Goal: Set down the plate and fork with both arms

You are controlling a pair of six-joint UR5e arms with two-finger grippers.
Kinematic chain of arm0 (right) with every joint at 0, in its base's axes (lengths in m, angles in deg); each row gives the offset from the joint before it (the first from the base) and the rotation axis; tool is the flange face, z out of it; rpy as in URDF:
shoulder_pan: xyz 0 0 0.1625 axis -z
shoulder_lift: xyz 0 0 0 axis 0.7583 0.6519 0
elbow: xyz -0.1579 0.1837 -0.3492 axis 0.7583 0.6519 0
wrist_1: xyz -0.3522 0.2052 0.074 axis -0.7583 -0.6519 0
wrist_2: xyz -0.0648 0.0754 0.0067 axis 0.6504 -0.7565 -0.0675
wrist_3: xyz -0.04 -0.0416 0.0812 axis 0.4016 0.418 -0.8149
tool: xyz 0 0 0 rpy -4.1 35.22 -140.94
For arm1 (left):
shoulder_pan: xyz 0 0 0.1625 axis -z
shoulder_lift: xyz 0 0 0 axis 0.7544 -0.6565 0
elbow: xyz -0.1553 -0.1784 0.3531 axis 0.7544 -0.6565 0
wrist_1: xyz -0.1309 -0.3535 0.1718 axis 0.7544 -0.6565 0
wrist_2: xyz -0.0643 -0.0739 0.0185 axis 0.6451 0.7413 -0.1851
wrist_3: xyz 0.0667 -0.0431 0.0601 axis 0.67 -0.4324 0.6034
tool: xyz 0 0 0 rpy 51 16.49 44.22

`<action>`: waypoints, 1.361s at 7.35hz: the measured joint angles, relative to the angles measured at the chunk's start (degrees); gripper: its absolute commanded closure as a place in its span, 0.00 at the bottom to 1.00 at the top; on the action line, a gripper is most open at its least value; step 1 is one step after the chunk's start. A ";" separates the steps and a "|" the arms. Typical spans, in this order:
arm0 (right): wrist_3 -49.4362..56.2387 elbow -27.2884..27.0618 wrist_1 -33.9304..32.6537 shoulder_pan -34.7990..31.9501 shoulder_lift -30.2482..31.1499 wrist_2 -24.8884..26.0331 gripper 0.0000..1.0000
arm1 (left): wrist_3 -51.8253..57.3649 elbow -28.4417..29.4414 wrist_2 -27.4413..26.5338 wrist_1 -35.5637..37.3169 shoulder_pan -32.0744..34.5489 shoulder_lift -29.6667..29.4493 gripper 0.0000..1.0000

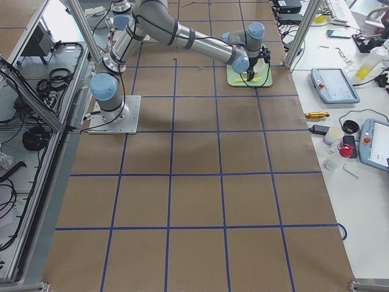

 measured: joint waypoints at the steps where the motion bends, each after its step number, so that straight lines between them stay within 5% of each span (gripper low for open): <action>1: 2.52 -1.41 4.41 0.98 4.41 0.67 0.00 | 0.00 0.03 0.00 0.00 0.00 0.00 0.00; 5: 9.31 -12.29 14.51 8.58 25.32 2.89 0.00 | 0.00 0.26 -0.02 0.02 0.00 -0.06 0.00; 8: 11.30 -13.18 27.81 9.46 37.17 3.06 0.00 | -0.08 0.43 0.00 0.08 0.00 -0.07 0.00; 10: 9.29 -13.63 27.41 9.51 40.08 3.05 0.00 | -0.17 0.47 0.00 0.09 0.00 -0.05 0.00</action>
